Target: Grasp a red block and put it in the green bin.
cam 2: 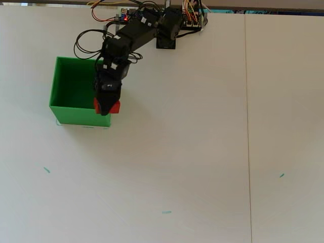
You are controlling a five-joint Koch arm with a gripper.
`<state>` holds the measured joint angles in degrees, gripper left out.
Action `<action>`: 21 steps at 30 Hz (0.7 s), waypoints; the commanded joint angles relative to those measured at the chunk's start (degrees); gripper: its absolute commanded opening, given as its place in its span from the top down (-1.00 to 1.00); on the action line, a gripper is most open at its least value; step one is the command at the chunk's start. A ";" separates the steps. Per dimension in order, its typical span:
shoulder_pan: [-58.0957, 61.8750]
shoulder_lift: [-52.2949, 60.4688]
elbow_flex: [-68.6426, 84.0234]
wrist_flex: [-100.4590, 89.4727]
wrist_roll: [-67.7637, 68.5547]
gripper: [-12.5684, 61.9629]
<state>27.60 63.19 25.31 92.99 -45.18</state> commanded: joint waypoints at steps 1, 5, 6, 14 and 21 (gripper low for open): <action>1.32 4.48 -1.23 -3.96 -0.53 0.56; 2.64 6.68 -2.02 -3.96 -1.76 0.56; 2.99 7.03 -2.02 -3.96 -1.85 0.56; 5.98 9.84 -2.02 -3.96 -3.43 0.56; 9.93 11.07 -2.02 -4.04 -4.57 0.56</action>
<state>36.83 71.37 25.66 92.11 -49.31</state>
